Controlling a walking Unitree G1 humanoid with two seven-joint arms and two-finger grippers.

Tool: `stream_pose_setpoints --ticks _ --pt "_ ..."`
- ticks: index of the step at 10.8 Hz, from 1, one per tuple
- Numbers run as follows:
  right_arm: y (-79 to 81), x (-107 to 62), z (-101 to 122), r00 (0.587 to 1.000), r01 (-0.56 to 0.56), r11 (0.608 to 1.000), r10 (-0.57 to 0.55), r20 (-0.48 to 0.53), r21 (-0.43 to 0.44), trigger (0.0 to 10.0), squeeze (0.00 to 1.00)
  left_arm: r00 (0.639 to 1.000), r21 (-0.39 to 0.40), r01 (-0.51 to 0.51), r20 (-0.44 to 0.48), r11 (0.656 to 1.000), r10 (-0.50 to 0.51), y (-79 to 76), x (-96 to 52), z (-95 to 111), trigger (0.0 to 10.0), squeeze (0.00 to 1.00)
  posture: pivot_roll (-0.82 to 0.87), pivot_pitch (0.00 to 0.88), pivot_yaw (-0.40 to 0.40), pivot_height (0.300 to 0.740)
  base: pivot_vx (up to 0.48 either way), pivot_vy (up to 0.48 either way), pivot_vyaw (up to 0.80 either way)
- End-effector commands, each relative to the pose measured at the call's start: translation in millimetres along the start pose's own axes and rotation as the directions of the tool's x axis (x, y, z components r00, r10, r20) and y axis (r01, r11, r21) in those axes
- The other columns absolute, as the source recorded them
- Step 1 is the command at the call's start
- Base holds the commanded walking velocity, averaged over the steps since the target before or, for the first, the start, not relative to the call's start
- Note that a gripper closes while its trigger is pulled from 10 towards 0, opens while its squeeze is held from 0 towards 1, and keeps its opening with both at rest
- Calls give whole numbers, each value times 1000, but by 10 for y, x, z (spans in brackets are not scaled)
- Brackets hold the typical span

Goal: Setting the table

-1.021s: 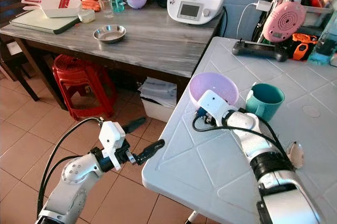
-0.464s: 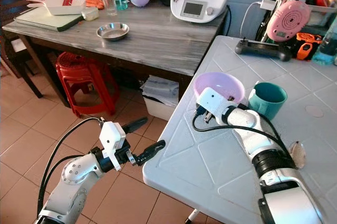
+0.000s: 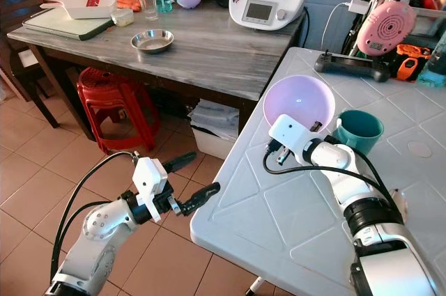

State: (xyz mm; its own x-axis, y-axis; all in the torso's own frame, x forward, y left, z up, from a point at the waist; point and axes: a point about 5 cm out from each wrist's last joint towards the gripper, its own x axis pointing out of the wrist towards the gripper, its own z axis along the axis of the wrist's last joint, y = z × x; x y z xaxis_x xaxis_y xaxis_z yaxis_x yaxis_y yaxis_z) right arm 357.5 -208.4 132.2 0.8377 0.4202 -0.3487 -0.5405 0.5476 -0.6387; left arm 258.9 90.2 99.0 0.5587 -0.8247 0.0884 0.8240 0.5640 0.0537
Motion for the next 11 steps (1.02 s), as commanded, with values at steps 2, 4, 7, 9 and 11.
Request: stream_pose_setpoints --ticks 2,4,7,9,11 --pt "-70 -14 142 996 36 999 -36 81 -1 0 0 1000 40 -4 -6 999 5 7 -16 20 10000 0 0 0 33 740 0 0 0" --pt "-96 -43 553 951 125 991 -133 279 46 627 0 965 51 -261 -1 964 261 273 -10 30 10000 0 -1 0 32 740 0 0 0" --pt "28 -214 768 878 273 953 -302 373 128 10000 0 880 18 -475 3 880 475 526 -63 48 10000 0 -7 0 27 740 0 0 0" --pt "143 -388 812 810 388 887 -458 365 252 10000 0 830 -94 -556 -11 826 557 631 -62 42 10000 0 -16 0 41 740 0 0 0" --pt "268 -420 799 801 409 857 -502 326 313 10000 0 832 -110 -552 -11 827 554 650 -44 45 10000 0 -25 0 53 740 0 0 0"
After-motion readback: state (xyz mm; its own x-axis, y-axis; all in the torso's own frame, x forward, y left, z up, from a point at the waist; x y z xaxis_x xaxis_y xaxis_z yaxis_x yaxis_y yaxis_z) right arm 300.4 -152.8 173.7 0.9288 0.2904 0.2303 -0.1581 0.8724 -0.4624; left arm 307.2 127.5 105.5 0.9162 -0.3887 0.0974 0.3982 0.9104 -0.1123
